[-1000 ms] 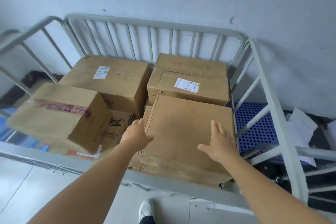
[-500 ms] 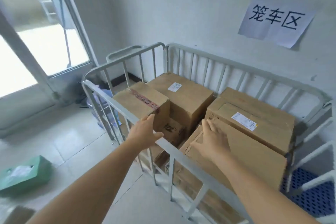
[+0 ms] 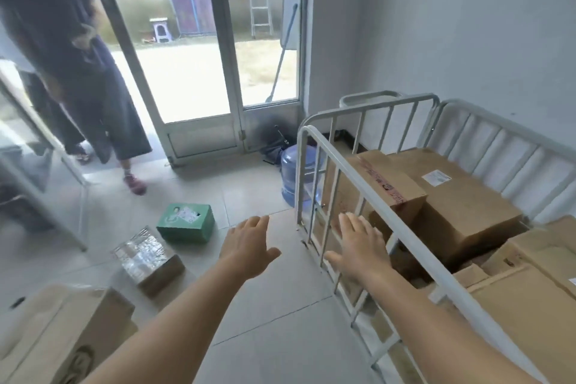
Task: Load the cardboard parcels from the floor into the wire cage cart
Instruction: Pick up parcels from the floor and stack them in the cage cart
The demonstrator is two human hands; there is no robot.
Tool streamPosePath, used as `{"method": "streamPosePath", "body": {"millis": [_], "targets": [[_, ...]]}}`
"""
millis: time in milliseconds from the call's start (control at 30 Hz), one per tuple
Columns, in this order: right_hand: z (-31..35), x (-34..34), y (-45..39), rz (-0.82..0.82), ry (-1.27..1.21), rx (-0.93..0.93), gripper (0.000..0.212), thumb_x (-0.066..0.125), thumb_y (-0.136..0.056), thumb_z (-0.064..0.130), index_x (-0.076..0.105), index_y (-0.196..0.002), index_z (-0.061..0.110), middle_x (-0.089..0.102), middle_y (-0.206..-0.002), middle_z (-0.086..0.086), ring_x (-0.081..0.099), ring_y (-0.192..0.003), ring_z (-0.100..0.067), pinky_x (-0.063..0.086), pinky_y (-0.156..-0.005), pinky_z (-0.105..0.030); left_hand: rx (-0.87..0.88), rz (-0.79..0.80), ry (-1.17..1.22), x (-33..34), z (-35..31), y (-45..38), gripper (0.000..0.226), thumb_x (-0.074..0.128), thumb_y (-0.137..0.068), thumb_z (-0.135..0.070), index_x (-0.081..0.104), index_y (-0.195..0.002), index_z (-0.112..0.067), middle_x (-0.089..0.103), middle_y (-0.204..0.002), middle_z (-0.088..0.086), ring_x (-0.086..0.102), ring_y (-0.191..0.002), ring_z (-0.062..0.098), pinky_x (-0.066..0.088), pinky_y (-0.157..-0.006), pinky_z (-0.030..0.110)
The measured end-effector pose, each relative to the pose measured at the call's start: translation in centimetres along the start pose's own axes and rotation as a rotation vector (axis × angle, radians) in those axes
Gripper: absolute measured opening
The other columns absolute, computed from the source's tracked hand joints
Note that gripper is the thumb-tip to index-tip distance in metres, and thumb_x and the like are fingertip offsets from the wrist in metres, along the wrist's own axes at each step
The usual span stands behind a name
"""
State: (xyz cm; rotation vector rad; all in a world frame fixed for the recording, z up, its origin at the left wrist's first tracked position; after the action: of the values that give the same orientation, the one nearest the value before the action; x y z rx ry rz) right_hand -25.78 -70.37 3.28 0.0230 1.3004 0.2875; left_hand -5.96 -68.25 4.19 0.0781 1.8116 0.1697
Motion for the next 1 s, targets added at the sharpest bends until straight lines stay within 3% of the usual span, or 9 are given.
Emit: {"method": "streamPosePath", "body": {"millis": [133,500,1000], "targets": [[8.8,3.9,-0.6,0.027,0.074,-0.071,0.088,0.052,-0.093,0.054,0.006,-0.156,0.015,0.004,-0.164,-0.002,0.001,-0.151,-0.024,0.006,-0.121,-0.043,-0.111,-0.008,0.007,-0.6,9.1,3.5,0.071,0.058,-0.091,-0.045,0.028,-0.148,-0.016,0.035,-0.152,0.002,0.034,-0.138,0.024,0.030,-0.112,0.039],[29.3,14.5,0.0,0.168,0.158,-0.291,0.086,0.054,-0.093,0.052,0.010,-0.156,0.015,0.007,-0.164,-0.004,0.005,-0.151,-0.024,0.010,-0.120,-0.042,-0.397,0.025,0.016,0.8,31.6,13.3,0.078,0.055,-0.092,-0.047,0.017,-0.154,-0.019,0.024,-0.157,0.000,0.025,-0.143,0.022,0.022,-0.115,0.039],[47.5,26.3,-7.0,0.349,0.315,-0.645,0.084,0.050,-0.094,0.054,0.010,-0.156,0.016,0.007,-0.164,-0.002,0.006,-0.151,-0.023,0.014,-0.120,-0.039,-0.901,0.088,0.123,6.0,51.4,19.7,0.073,0.053,-0.093,-0.045,0.019,-0.152,-0.019,0.030,-0.154,-0.002,0.028,-0.141,0.020,0.025,-0.113,0.037]]}}
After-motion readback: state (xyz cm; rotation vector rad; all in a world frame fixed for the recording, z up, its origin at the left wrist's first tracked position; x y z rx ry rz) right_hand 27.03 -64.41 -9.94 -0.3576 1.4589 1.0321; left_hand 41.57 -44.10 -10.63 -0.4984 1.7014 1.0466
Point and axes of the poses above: each hand's wrist, its own y-axis away from the middle knuckle, its own x-axis out of the palm, z = x × y, the point moved 9 cm from there along -y, towards the middle knuckle
